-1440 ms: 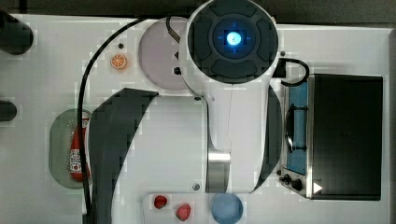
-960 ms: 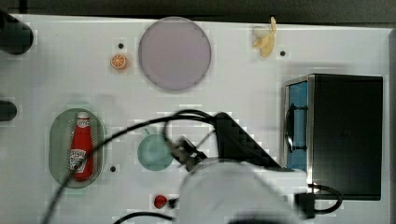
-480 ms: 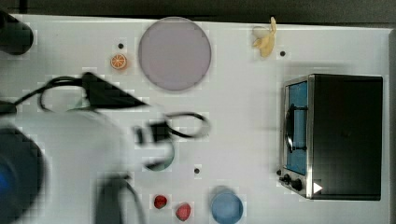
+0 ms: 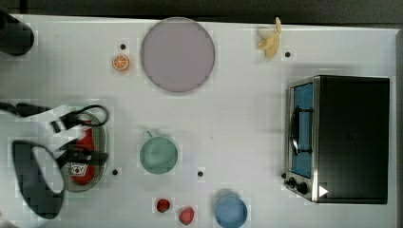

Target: Pick ketchup from strainer and place it on the table

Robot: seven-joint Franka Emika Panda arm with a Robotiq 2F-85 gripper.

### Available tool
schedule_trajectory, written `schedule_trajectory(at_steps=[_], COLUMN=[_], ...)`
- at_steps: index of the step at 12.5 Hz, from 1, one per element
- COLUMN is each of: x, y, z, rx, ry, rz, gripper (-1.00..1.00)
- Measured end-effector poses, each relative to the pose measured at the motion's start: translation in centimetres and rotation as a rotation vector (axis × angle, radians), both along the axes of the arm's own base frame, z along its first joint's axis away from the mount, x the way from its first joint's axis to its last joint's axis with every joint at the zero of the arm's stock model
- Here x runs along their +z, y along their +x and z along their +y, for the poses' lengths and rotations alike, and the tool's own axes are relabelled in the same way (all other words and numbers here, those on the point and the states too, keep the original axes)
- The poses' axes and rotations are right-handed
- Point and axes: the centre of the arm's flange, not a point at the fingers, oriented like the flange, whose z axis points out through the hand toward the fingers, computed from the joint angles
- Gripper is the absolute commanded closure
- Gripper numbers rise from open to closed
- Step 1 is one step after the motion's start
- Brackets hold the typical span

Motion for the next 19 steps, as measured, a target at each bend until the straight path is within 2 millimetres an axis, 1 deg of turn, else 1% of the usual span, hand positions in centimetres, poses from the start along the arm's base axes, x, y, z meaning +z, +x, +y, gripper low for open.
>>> schedule_trajectory(at_steps=[1,2,3,5,6,8,9,11,13,15,16,18,19], x=[-1.1,-1.8,-2.5,-4.3,-5.8,-9.6,-11.8,-16.6,-20.9,-23.9,-25.2,-27.2,-27.8], y=[-1.0,-2.0,-2.7,-3.3,-3.5,-3.1,-2.8,-2.6,-3.2,-3.7,-4.0,-4.6,-4.9], z=[2.0,3.8,5.3,7.9,8.4,8.2,8.0,6.7,5.2,5.0,5.2,5.5,5.5], rx=[0.043,0.078,0.107,0.149,0.162,0.171,0.145,0.116,0.076,0.048,0.024,0.014,0.012], ry=[0.018,0.039,0.065,0.125,0.136,0.132,0.161,0.162,0.167,0.172,0.189,0.207,0.199], rz=[-0.011,-0.022,-0.042,-0.076,-0.081,-0.108,-0.106,-0.095,-0.060,-0.019,0.000,0.015,0.027], gripper=[-1.00,-1.00,-1.00,-1.00,-1.00,-1.00,-1.00,-1.00,-1.00,-1.00,-1.00,-1.00,-1.00])
